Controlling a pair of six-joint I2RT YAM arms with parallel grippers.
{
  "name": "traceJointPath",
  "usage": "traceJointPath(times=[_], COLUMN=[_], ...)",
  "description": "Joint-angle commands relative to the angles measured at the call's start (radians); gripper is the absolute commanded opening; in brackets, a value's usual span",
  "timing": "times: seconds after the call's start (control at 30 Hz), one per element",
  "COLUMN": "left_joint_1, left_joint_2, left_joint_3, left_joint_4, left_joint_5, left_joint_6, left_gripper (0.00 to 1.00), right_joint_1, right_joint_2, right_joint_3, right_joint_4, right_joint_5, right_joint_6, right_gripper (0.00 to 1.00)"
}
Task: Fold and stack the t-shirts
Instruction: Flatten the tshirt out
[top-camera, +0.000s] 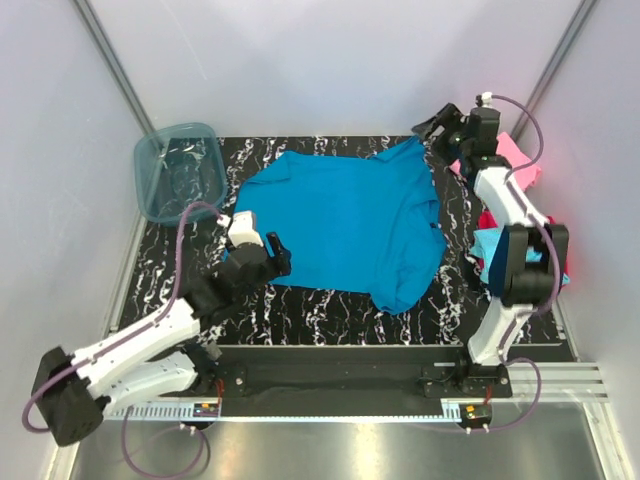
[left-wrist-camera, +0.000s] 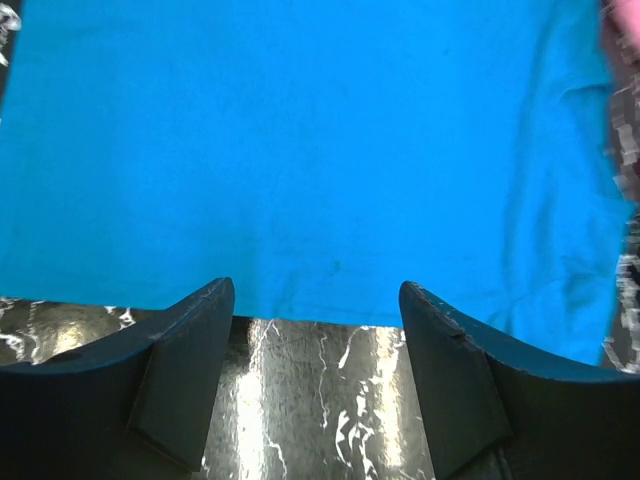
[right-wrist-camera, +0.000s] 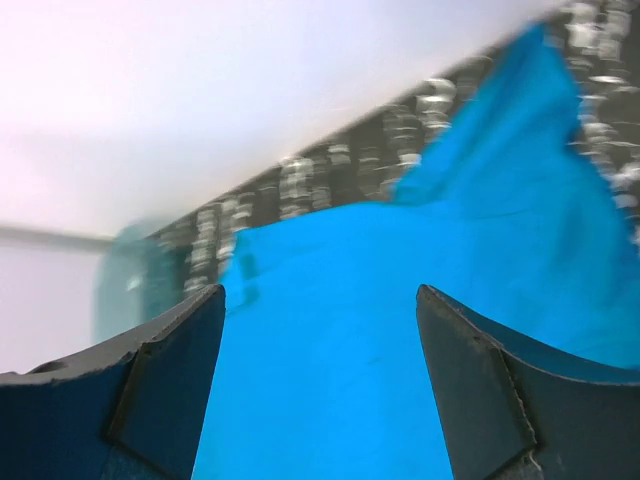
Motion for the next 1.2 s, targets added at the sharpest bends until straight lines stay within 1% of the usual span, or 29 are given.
traceJointPath(times=[0.0,0.03,0.07,0.1,0.13,0.17,0.2,0.23,0.27,0.3,0.33,0.37,0.4,0.43,0.5,0.53,0.57,0.63,0.67,0.83,0.97,1.0,1.03,1.17], left_joint_1=[0.014,0.022,0.026,0.044,0.057,0.077,0.122,0.152,0.181,0.234,0.256,0.279,0.331,0.354,0.403,0.419,0.434,0.471,0.483,0.558,0.618,0.629,0.64,0.683], left_joint_2=[0.132,0.167,0.193,0.248,0.274,0.302,0.373,0.408,0.447,0.481,0.554,0.589,0.621,0.691,0.756,0.785,0.848,0.9,0.949,1.061,1.146,1.178,1.196,1.256], left_joint_3=[0.063,0.075,0.092,0.099,0.103,0.117,0.128,0.141,0.175,0.19,0.233,0.259,0.285,0.31,0.393,0.423,0.489,0.56,0.621,0.798,0.891,0.91,0.951,1.014], left_joint_4=[0.167,0.179,0.198,0.239,0.256,0.279,0.302,0.304,0.305,0.32,0.324,0.319,0.313,0.325,0.333,0.336,0.336,0.308,0.301,0.229,0.178,0.155,0.14,0.084], left_joint_5=[0.005,0.01,0.016,0.022,0.027,0.035,0.056,0.073,0.09,0.123,0.131,0.134,0.174,0.203,0.255,0.274,0.312,0.346,0.378,0.443,0.483,0.489,0.492,0.495], left_joint_6=[0.008,0.016,0.023,0.031,0.04,0.042,0.042,0.031,0.023,0.023,0.035,0.036,0.031,0.034,0.054,0.084,0.103,0.144,0.151,0.18,0.215,0.223,0.241,0.27], left_gripper=[0.73,0.73,0.73,0.73,0.73,0.73,0.73,0.73,0.72,0.72,0.72,0.72,0.72,0.72,0.72,0.72,0.71,0.71,0.71,0.7,0.69,0.69,0.68,0.67], right_joint_1=[0.066,0.076,0.091,0.097,0.105,0.114,0.116,0.119,0.12,0.129,0.137,0.143,0.155,0.159,0.16,0.162,0.162,0.162,0.162,0.165,0.163,0.163,0.163,0.178], right_joint_2=[-0.202,-0.241,-0.316,-0.353,-0.424,-0.459,-0.496,-0.568,-0.605,-0.64,-0.714,-0.746,-0.78,-0.843,-0.9,-0.95,-0.975,-1.044,-1.062,-1.167,-1.23,-1.252,-1.297,-1.345], right_joint_3=[-0.219,-0.265,-0.313,-0.403,-0.445,-0.483,-0.56,-0.595,-0.629,-0.689,-0.713,-0.737,-0.782,-0.804,-0.861,-0.878,-0.902,-0.919,-0.928,-0.955,-0.974,-0.978,-0.981,-1.007], right_joint_4=[0.204,0.217,0.226,0.252,0.263,0.266,0.279,0.284,0.286,0.283,0.272,0.263,0.251,0.246,0.229,0.22,0.209,0.169,0.137,0.08,0.034,0.036,0.002,-0.012], right_joint_5=[0.039,0.039,0.04,0.036,0.036,0.037,0.034,0.022,0.019,0.013,0.013,0.011,0.011,0.003,-0.009,-0.016,-0.023,-0.033,-0.036,-0.067,-0.092,-0.101,-0.102,-0.121], right_joint_6=[0.052,0.054,0.06,0.069,0.07,0.069,0.069,0.067,0.069,0.064,0.063,0.06,0.058,0.06,0.06,0.058,0.055,0.044,0.037,0.012,0.008,0.001,0.004,0.023], right_gripper=[0.83,0.83,0.83,0.83,0.83,0.82,0.82,0.82,0.82,0.82,0.82,0.82,0.82,0.82,0.82,0.81,0.82,0.82,0.82,0.82,0.82,0.82,0.82,0.81])
